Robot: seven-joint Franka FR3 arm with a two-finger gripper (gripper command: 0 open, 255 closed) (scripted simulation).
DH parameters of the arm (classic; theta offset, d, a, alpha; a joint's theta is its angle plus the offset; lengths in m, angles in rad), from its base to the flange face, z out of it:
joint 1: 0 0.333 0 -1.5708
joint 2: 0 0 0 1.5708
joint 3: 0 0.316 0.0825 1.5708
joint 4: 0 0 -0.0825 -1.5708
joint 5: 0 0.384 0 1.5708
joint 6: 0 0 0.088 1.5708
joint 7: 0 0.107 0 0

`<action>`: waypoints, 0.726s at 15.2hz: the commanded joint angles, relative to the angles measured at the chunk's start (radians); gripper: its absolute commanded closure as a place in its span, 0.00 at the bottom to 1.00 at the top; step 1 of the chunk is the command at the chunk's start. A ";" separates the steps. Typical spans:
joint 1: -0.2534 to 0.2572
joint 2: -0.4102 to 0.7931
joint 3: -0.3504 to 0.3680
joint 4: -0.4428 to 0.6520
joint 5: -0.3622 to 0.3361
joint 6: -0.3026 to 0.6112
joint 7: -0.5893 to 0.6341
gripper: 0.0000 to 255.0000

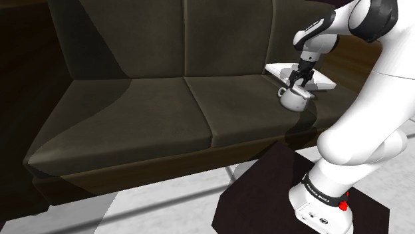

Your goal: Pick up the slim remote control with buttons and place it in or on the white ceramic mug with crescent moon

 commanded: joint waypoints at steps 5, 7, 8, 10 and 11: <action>0.004 -0.035 -0.002 0.074 -0.019 -0.105 0.013 0.00; 0.004 -0.034 -0.002 0.074 -0.019 -0.105 0.012 0.00; 0.004 -0.034 -0.002 0.074 -0.019 -0.105 0.012 0.00; 0.004 -0.034 -0.002 0.074 -0.019 -0.105 0.012 0.00; 0.004 -0.034 -0.002 0.074 -0.019 -0.105 0.012 0.00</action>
